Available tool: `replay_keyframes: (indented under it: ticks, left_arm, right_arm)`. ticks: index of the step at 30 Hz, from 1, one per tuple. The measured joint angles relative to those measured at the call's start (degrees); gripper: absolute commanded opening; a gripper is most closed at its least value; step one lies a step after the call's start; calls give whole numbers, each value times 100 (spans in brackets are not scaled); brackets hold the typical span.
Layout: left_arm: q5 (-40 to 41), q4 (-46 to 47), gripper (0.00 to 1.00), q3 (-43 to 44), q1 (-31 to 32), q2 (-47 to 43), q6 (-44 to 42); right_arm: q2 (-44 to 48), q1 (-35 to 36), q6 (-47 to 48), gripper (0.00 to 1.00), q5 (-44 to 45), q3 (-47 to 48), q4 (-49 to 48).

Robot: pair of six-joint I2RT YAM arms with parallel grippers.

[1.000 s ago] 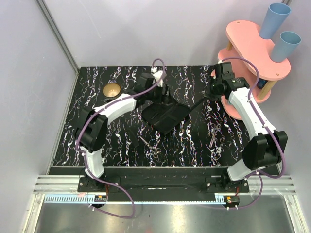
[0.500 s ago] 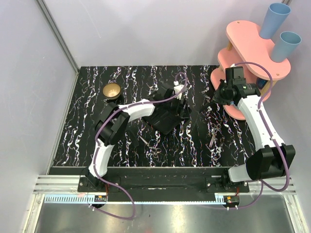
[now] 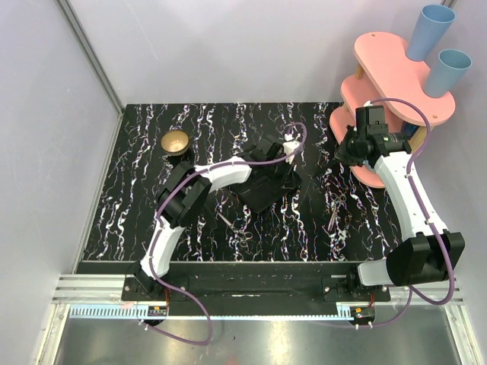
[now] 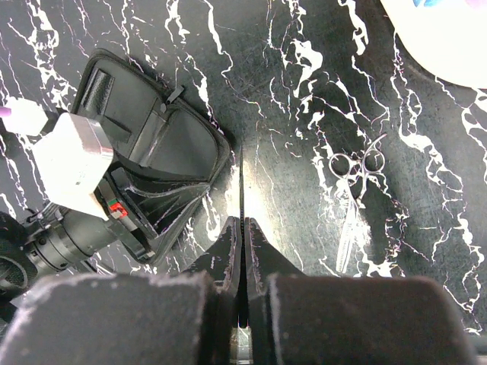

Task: Sort the hair-cutting tools
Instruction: Adjust the hairdressing tool bag at the center of the board.

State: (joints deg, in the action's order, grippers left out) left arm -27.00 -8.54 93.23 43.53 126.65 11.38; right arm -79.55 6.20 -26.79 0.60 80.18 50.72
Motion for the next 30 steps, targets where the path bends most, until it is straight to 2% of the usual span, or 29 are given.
replay_keyframes:
  ticks: [8, 12, 14, 16, 19, 26, 30]
  left_arm:
    - [-22, 146, 1, -669, 96, -129, -184]
    - [-44, 136, 24, -1370, 151, -691, -275]
    - [-48, 140, 43, -1698, 188, -968, -269]
    - [-39, 127, 57, -1853, 205, -1141, -236]
    - [-13, 197, 70, -1961, 223, -1353, -170]
    - [87, 608, 74, -2492, 79, -2162, 264]
    - [210, 925, 73, -3014, -280, -2774, 651]
  right_arm:
    - [33, -4, 2, 0, -37, -11, 17]
    - [131, -22, 35, 0, -328, -210, -72]
    - [208, -24, 46, 0, -522, -435, -197]
    - [278, -26, 44, 0, -785, -734, -363]
    - [295, -26, 24, 0, -1139, -1082, -649]
    - [321, -26, -245, 0, -2009, -1668, -1606]
    - [332, -26, -413, 0, -2371, -2129, -2186]
